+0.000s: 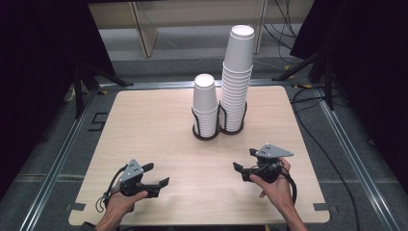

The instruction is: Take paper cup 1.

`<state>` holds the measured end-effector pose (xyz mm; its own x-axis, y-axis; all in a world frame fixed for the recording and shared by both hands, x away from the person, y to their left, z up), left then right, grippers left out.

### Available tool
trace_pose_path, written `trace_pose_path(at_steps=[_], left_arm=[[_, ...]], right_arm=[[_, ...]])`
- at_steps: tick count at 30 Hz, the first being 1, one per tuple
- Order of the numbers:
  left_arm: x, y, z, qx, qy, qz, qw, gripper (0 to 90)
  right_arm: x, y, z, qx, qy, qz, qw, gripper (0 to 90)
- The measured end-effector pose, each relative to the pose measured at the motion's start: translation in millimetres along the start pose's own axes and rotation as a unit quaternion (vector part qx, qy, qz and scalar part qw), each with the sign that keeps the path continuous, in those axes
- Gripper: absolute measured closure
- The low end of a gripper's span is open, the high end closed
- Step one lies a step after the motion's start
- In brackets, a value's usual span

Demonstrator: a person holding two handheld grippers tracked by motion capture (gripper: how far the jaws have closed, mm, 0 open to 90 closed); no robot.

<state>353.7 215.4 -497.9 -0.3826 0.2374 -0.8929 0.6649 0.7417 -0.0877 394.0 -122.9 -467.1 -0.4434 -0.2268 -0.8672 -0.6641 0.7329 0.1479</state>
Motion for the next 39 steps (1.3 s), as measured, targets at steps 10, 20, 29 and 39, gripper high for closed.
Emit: trace_pose_path(at_steps=[10,20,29,39], left_arm=[[0.7,1.7,-1.1,-0.006,0.008,0.0,1.0,14.9],[0.8,1.3,-1.2,-0.004,0.007,0.002,1.0,14.9],[0.8,1.5,-1.4,-0.005,0.008,0.002,1.0,14.9],[0.9,1.4,-1.4,-0.005,0.008,0.003,1.0,14.9]], right_arm=[[-36.6,3.6,5.6,0.004,-0.016,-0.027,0.9995,16.7],[-82.4,10.6,15.6,0.001,-0.038,-0.032,0.9987,16.3],[-109.2,13.8,30.3,-0.006,-0.059,-0.032,0.9977,16.3],[-137.9,8.3,54.4,0.0,-0.06,-0.017,0.9981,15.5]])
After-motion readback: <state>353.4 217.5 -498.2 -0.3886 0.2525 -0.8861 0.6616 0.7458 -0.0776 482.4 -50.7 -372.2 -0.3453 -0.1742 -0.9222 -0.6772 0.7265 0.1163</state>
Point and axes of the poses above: each handheld gripper's, and its own axes: z roughly forward along the jaws, x roughly out of its underside, y roughly to its left, the point moved 6 cm from there along z, roughly forward along the jaws, and after that the axes turned 2 degrees about z, right-handed, at the moved point
